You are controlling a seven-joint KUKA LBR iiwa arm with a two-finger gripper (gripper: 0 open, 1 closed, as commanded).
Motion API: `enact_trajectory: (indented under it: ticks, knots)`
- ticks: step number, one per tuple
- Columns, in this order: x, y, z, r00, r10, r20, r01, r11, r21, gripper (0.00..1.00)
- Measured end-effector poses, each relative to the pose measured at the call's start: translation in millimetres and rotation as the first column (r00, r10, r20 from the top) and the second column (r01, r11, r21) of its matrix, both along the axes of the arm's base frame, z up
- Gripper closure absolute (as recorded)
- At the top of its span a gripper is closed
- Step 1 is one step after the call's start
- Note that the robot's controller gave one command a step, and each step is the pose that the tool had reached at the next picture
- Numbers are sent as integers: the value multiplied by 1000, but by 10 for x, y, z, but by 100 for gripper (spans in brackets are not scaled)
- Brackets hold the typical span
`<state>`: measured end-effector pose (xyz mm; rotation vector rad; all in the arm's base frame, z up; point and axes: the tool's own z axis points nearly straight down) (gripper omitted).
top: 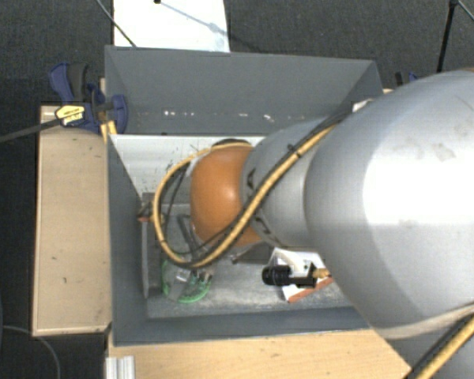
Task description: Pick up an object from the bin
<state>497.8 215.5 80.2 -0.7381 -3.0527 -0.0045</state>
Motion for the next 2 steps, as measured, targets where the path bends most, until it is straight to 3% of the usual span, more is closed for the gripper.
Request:
enact_trajectory:
  ticks: [2]
  knots:
    - [-2,-23,373,1000,0,-1,0,1000,-5,100]
